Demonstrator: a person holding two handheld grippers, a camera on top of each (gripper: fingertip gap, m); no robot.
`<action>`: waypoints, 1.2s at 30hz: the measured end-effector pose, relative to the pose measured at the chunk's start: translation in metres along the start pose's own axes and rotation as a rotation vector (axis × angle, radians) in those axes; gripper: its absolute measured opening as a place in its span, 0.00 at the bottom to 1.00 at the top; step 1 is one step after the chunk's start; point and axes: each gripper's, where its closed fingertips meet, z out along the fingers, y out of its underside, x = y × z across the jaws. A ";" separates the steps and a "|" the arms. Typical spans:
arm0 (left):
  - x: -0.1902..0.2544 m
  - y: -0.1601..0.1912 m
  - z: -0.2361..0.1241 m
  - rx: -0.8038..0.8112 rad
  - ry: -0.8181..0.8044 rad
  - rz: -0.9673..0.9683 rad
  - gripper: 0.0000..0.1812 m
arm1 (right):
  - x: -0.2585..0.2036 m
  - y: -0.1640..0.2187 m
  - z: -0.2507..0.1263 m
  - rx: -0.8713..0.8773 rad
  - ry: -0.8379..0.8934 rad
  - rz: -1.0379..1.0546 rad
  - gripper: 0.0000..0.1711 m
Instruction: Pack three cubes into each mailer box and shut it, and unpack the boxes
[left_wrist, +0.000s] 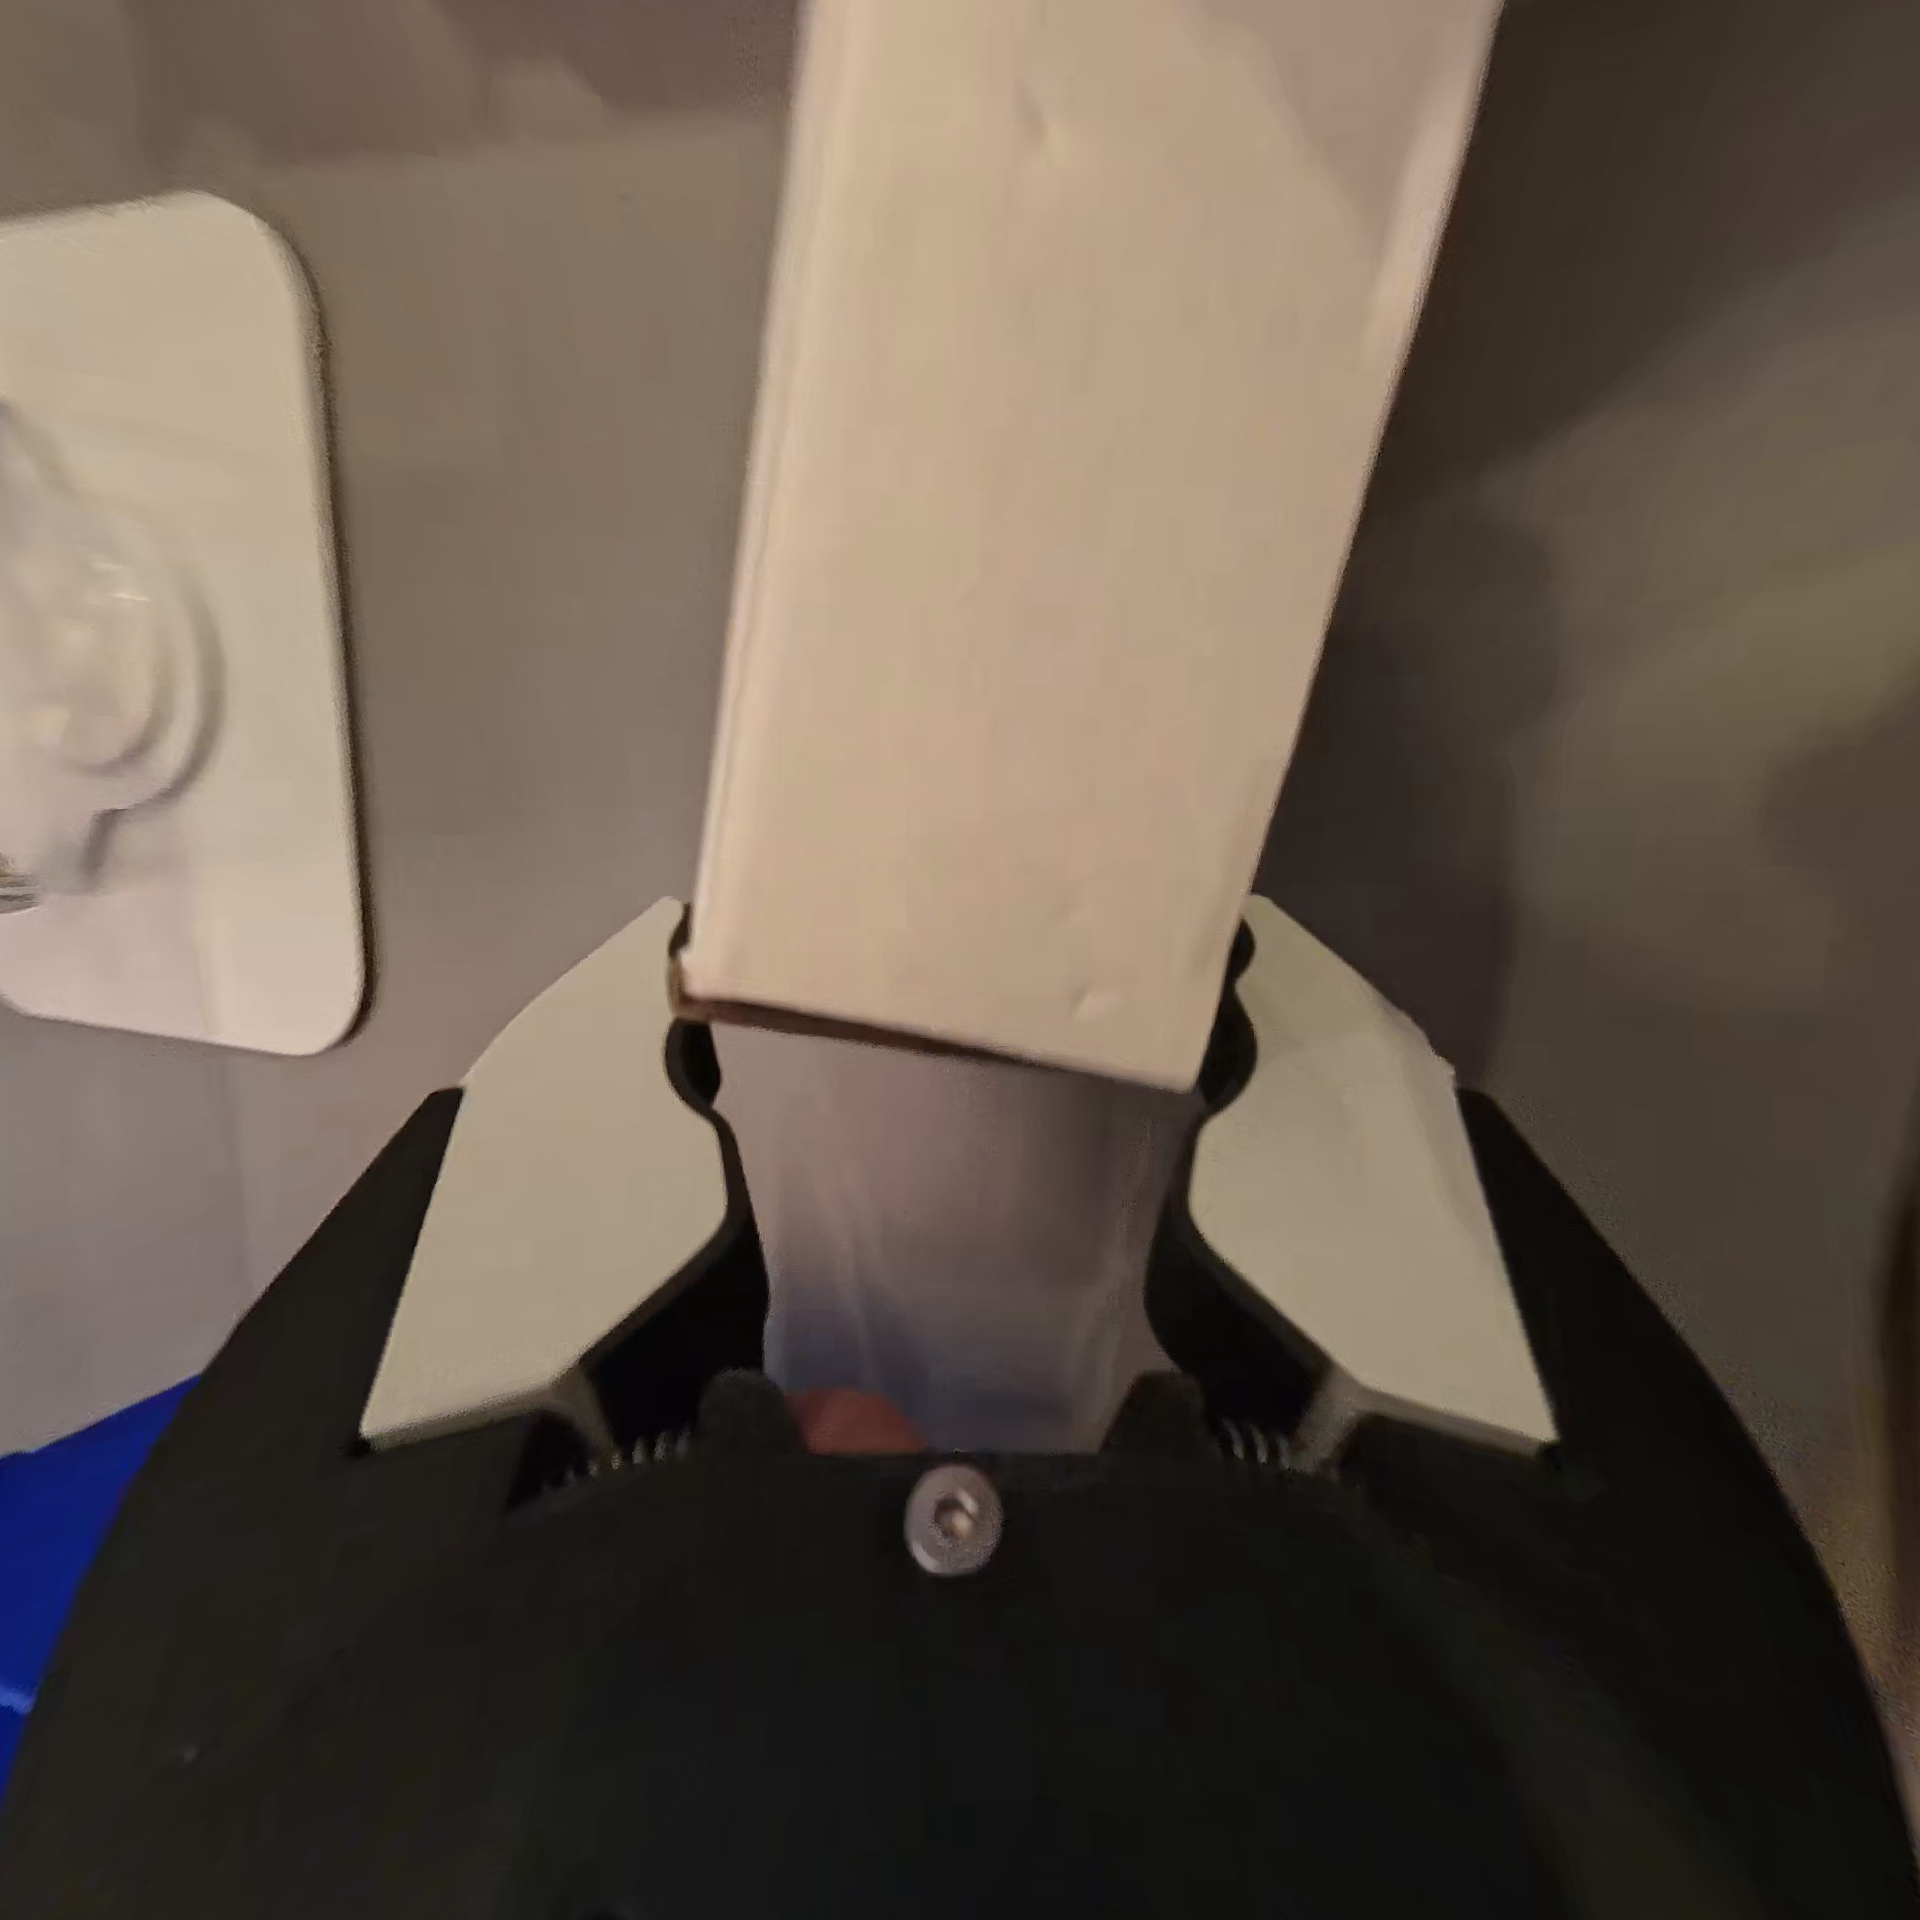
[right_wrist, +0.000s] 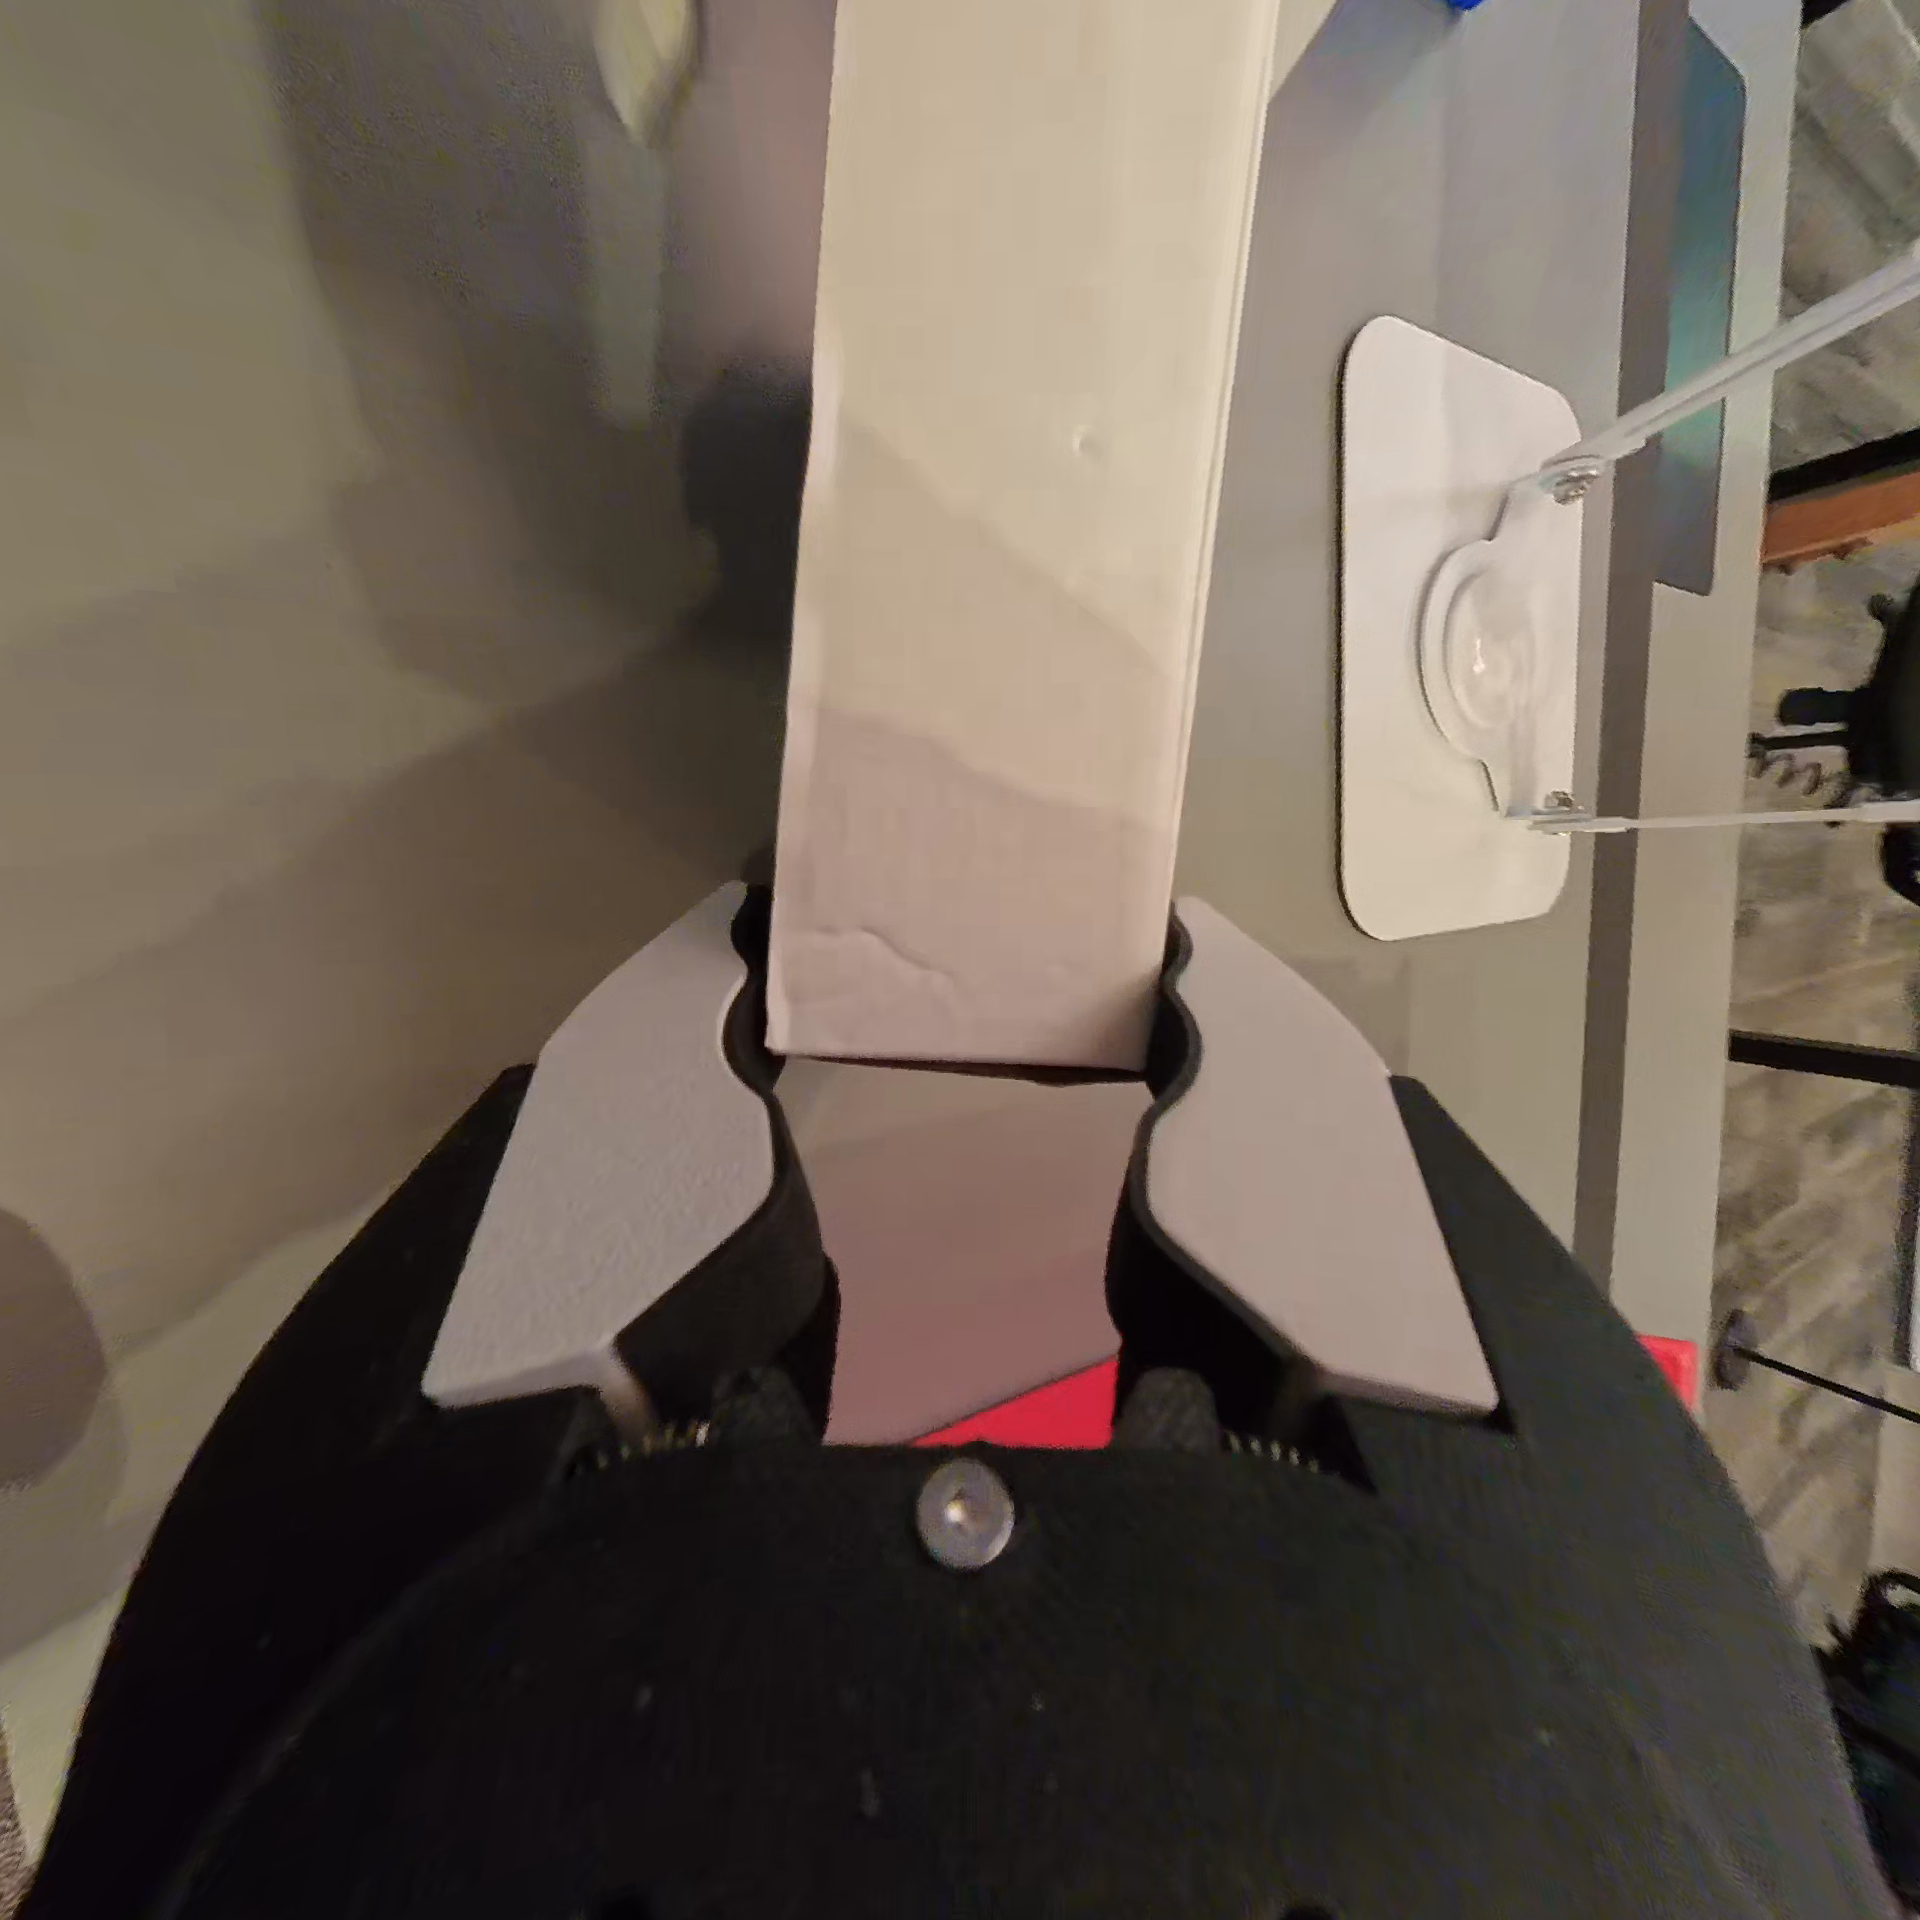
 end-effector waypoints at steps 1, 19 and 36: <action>-0.001 -0.008 0.003 0.075 -0.043 -0.028 0.49 | -0.001 -0.002 0.000 0.012 -0.018 0.004 0.40; 0.008 -0.029 0.005 0.287 0.046 -0.205 0.44 | 0.003 -0.038 -0.005 0.002 -0.085 0.124 0.33; 0.009 -0.029 0.006 0.295 0.057 -0.181 0.43 | 0.004 -0.044 -0.012 0.138 -0.415 0.397 0.31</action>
